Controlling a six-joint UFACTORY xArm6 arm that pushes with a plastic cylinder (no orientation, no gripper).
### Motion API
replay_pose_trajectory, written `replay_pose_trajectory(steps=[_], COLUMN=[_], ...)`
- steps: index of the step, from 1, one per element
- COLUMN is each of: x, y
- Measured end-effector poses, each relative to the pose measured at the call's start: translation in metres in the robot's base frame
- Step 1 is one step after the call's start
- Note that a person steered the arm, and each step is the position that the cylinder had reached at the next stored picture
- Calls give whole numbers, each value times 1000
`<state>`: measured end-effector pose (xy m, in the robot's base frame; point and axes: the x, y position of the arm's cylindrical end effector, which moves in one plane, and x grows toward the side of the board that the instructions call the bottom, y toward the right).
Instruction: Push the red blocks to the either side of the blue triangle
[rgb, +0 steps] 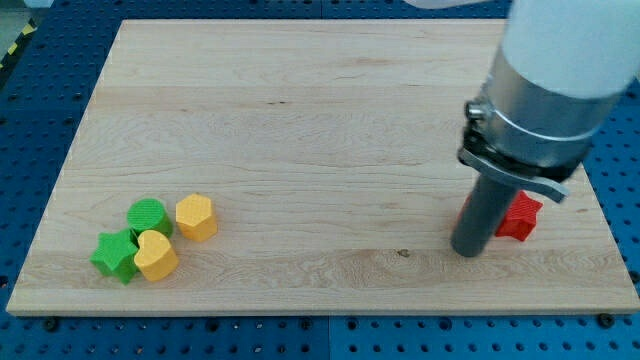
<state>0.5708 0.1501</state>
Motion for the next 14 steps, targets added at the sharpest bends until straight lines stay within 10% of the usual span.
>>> replay_pose_trajectory(steps=[12, 14], x=[-105, -46], y=[10, 6])
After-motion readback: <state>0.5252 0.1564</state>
